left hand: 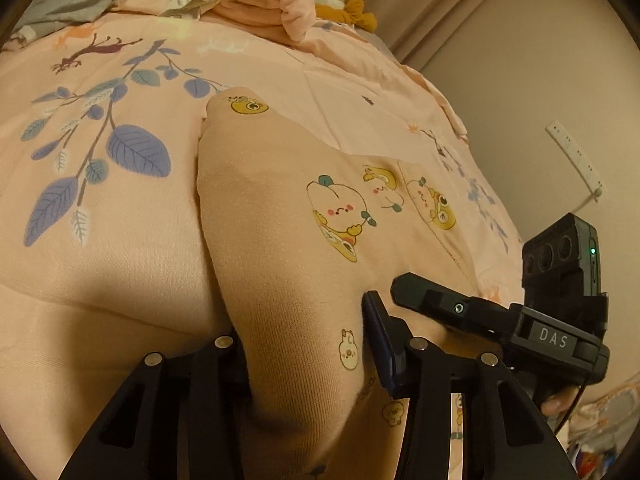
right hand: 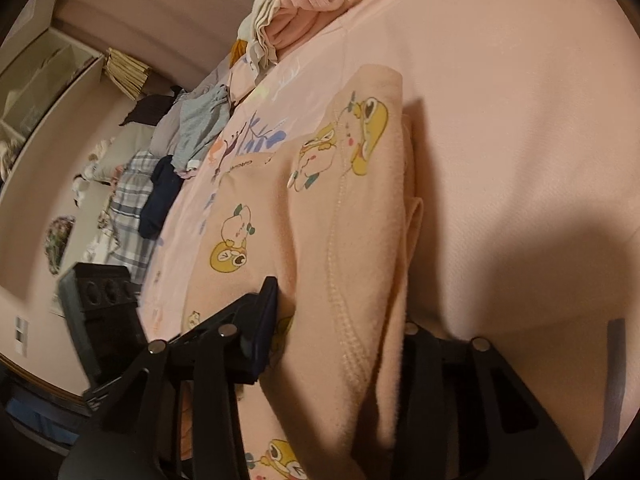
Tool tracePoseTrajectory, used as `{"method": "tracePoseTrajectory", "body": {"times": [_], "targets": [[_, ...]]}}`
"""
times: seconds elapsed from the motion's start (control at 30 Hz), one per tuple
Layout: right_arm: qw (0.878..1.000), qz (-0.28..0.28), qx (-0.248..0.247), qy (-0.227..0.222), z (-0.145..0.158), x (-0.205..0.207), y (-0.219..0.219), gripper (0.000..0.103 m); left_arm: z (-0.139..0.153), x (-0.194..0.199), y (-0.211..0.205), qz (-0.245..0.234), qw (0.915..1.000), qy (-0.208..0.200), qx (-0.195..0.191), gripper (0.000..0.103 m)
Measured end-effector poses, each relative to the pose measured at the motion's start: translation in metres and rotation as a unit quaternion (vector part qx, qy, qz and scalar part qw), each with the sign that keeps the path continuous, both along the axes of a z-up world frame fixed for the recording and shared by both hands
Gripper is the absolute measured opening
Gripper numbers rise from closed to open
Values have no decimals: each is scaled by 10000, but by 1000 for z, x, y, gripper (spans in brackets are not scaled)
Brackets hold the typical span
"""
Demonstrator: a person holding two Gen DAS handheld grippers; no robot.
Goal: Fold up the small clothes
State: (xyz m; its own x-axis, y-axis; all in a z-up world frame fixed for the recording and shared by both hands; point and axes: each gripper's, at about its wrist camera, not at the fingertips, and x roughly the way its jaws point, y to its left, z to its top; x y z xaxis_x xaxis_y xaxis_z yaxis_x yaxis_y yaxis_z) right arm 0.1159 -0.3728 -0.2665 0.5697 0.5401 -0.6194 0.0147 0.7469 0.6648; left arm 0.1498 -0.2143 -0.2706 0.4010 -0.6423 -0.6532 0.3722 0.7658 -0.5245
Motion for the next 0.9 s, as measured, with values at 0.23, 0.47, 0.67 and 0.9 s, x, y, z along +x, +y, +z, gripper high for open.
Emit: {"method": "tracePoseTrajectory", "body": {"times": [0.23, 0.47, 0.67, 0.9], "targets": [[9981, -299, -529, 60, 8, -2, 13, 34, 1, -4, -6, 137, 9994, -174, 254, 43], [9980, -427, -466, 85, 10, -3, 8, 33, 8, -3, -10, 135, 9991, -128, 376, 38], [9985, -475, -268, 31, 18, -11, 6, 26, 24, -9, -17, 194, 9979, -277, 553, 28], [9962, -598, -23, -626, 64, -45, -7, 24, 74, -30, -16, -123, 9974, -679, 197, 26]]}}
